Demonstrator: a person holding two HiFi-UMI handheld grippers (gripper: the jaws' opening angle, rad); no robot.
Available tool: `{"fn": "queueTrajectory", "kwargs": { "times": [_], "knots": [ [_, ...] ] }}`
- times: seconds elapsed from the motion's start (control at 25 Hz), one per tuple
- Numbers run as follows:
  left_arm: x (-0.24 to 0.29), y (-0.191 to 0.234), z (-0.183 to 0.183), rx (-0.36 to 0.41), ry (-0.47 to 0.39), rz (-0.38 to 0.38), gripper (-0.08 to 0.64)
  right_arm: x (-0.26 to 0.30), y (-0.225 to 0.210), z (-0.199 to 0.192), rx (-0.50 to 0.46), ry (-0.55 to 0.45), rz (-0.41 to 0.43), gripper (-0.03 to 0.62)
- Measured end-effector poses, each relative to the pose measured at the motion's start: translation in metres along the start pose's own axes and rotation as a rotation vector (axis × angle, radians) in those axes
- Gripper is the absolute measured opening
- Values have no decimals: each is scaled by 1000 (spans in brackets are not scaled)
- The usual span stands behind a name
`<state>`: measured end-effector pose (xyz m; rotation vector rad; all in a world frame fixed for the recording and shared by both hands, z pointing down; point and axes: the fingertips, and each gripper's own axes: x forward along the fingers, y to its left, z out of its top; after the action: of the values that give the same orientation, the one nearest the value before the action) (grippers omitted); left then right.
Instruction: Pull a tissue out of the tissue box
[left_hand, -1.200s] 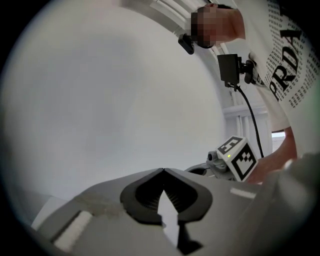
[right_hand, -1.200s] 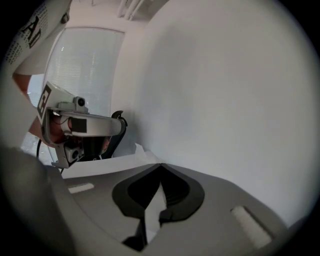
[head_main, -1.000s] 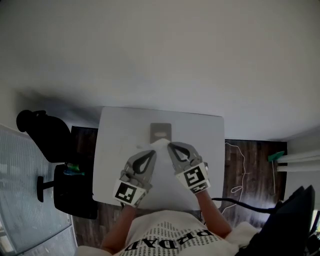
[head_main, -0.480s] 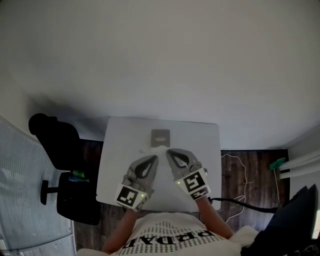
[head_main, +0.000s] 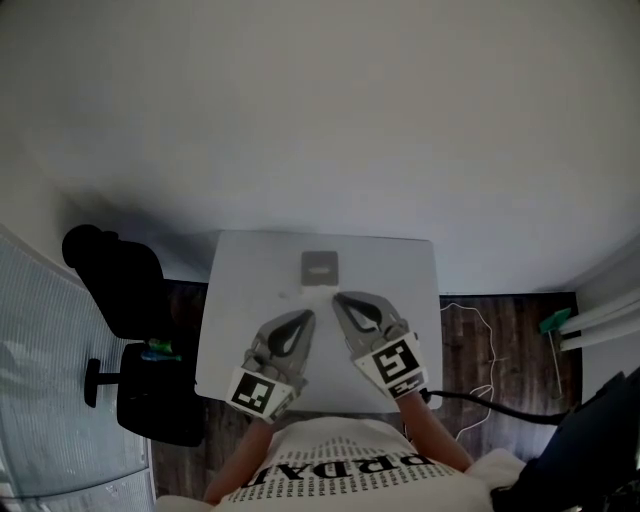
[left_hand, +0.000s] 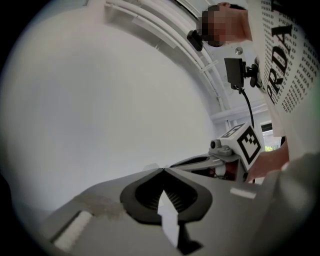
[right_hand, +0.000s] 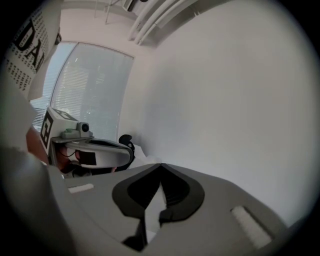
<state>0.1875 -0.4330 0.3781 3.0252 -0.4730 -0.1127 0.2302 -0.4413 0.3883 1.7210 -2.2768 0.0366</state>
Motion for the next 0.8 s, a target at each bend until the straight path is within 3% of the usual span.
{"fn": "queueTrajectory", "kwargs": {
  "times": [0.8],
  "knots": [
    [-10, -9, 9, 18, -20, 6, -9, -6, 13, -3, 12, -25, -16, 8]
  ]
}}
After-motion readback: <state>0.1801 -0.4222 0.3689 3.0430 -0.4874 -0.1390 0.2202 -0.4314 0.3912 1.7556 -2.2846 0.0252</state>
